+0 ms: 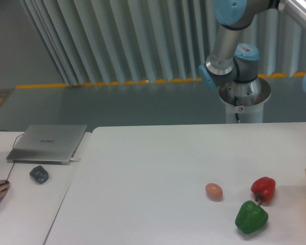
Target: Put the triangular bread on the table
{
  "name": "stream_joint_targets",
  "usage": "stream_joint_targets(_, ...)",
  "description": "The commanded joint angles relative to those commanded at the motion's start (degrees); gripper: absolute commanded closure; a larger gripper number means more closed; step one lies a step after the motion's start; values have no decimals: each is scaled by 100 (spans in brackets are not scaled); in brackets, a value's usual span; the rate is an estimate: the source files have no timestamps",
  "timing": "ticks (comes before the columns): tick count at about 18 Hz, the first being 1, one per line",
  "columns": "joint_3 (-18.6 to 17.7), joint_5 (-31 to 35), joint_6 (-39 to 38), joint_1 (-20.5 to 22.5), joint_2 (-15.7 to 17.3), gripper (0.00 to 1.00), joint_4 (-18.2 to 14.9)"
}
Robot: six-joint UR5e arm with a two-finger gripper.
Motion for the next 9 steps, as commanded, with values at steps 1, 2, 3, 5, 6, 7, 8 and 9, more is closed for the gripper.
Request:
stream_joint_targets(1,17,230,-9,0,-44,0,45)
stream_joint_targets(2,61,302,-17,-9,-97,0,55)
stream_joint_targets(3,79,303,-18,-9,-132,0,81)
stream_joint_targets(5,131,294,-9,17,-185,0,133)
stream_joint_targets(6,149,294,-17,17,-220,0,160)
stream_joint_targets(7,149,294,-18,17,-255,0,221)
stream_joint_targets(8,158,294,-44,17,-299,0,291)
stream_joint_targets(9,158,294,-105,17,-334,0,335)
